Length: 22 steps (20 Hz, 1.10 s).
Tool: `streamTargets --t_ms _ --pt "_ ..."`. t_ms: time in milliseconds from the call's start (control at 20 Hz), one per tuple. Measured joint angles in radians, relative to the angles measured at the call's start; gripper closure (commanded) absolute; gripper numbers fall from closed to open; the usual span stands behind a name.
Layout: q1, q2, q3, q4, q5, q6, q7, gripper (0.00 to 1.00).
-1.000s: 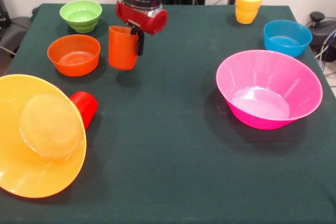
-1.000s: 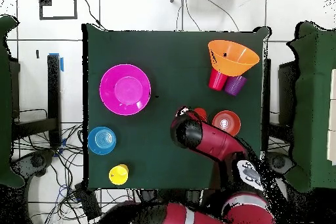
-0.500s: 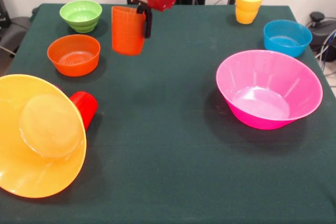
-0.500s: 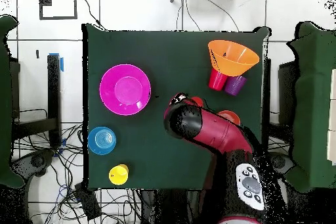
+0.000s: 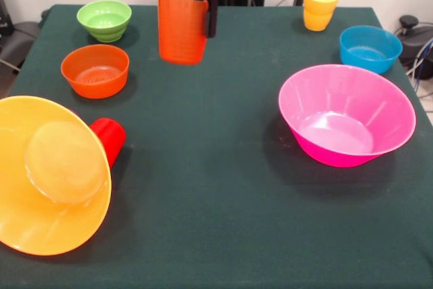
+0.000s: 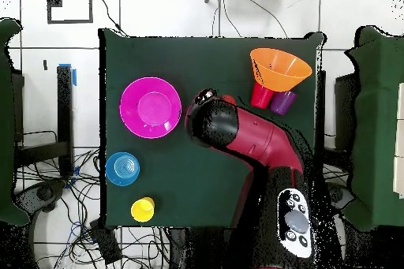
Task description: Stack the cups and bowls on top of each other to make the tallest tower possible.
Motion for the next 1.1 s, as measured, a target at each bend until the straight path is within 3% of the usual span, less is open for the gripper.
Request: streamTargets --t_ms 500,1100 --pt "-0.046 0.011 0.075 -0.067 0.104 -0.009 0.0 1.0" --pt "-0.059 0.051 0.131 -0.07 0.131 -0.043 0.0 1.0"
